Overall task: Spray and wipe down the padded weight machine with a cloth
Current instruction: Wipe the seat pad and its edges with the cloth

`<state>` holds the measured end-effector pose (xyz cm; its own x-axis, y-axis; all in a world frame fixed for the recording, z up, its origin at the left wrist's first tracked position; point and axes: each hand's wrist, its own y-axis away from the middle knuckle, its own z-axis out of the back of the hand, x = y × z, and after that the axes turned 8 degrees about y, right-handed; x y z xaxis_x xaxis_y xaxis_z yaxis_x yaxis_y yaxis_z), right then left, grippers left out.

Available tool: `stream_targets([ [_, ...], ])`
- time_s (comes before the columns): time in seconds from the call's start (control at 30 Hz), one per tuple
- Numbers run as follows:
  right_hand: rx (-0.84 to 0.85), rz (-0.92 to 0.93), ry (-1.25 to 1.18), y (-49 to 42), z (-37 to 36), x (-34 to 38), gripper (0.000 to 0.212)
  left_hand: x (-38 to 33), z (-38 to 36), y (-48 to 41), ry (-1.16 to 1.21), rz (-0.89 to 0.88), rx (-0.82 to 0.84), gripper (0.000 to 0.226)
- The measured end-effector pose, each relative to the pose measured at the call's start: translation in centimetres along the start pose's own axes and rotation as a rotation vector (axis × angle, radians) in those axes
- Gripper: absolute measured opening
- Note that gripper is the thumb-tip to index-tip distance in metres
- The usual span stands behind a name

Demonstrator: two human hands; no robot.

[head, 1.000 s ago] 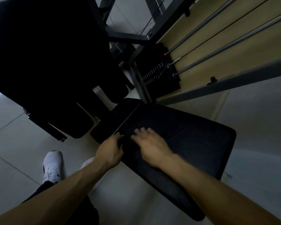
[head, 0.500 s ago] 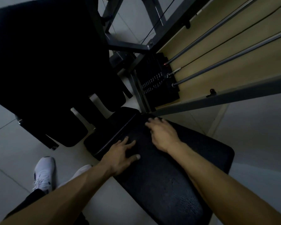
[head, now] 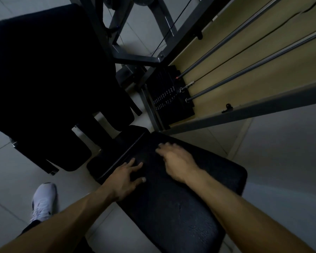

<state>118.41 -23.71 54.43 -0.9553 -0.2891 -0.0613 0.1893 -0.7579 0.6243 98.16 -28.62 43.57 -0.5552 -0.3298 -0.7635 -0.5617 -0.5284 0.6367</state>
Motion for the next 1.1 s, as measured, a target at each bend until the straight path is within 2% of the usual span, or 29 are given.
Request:
stream_targets([
  [0.07, 0.074, 0.175, -0.010, 3.4, -0.3, 1.5, 0.059, -0.8, 0.2, 0.1, 0.002, 0.039, 0.013, 0.073],
  [0.13, 0.090, 0.235, -0.009, 6.3, 0.3, 0.5, 0.057, -1.9, 0.3, 0.3, 0.010, 0.069, 0.020, 0.072],
  [0.2, 0.025, 0.107, 0.025, 8.0, 1.6, -2.4, 0.061, -3.3, 0.2, 0.8, 0.029, 0.034, 0.019, 0.072],
  [0.27, -0.070, -0.112, 0.055, 8.6, 2.9, -5.2, 0.061, -4.5, -0.3, 1.7, 0.082, -0.012, 0.045, 0.081],
  [0.37, -0.149, -0.366, 0.098, 7.4, 3.9, -4.7, 0.057, -5.6, -0.8, 2.8, 0.090, -0.012, 0.121, 0.125],
  [0.43, -0.135, -0.406, 0.090, 6.2, 3.4, -1.2, 0.059, -5.5, -0.9, 3.0, 0.083, -0.018, 0.114, 0.144],
  [0.47, -0.116, -0.352, 0.078, 6.1, 2.8, 0.7, 0.063, -5.3, -1.0, 3.0, 0.087, -0.023, 0.106, 0.145],
  [0.57, 0.013, -0.024, 0.020, 8.1, 1.0, 4.0, 0.064, -5.1, -1.1, 2.9, 0.076, -0.024, 0.108, 0.141],
  [0.63, 0.025, 0.088, -0.009, 10.7, 1.3, 2.6, 0.058, -5.7, -1.2, 3.1, 0.056, -0.002, 0.118, 0.127],
  [0.67, -0.003, 0.061, -0.003, 11.9, 1.7, 1.1, 0.057, -6.0, -1.2, 3.3, 0.046, 0.009, 0.119, 0.118],
  [0.73, -0.136, -0.115, 0.031, 13.6, 2.6, -2.7, 0.060, -6.8, -1.3, 3.6, 0.050, 0.033, 0.131, 0.112],
  [0.83, -0.343, -0.482, 0.057, 14.0, 3.3, -6.1, 0.058, -7.5, -1.7, 4.1, 0.054, 0.032, 0.153, 0.125],
  [0.9, -0.392, -0.568, 0.083, 13.1, 2.6, -4.2, 0.057, -7.5, -1.9, 4.3, 0.047, 0.024, 0.153, 0.133],
  [0.97, -0.369, -0.474, 0.085, 12.8, 1.1, -0.5, 0.061, -7.4, -2.0, 4.4, 0.065, 0.025, 0.151, 0.140],
  [1.07, -0.281, -0.123, 0.058, 15.0, -1.1, 4.1, 0.068, -7.1, -2.0, 4.2, 0.041, 0.012, 0.150, 0.164],
  [1.1, -0.273, -0.040, 0.051, 16.0, -1.2, 4.0, 0.068, -7.0, -2.1, 4.1, 0.035, 0.010, 0.153, 0.164],
])
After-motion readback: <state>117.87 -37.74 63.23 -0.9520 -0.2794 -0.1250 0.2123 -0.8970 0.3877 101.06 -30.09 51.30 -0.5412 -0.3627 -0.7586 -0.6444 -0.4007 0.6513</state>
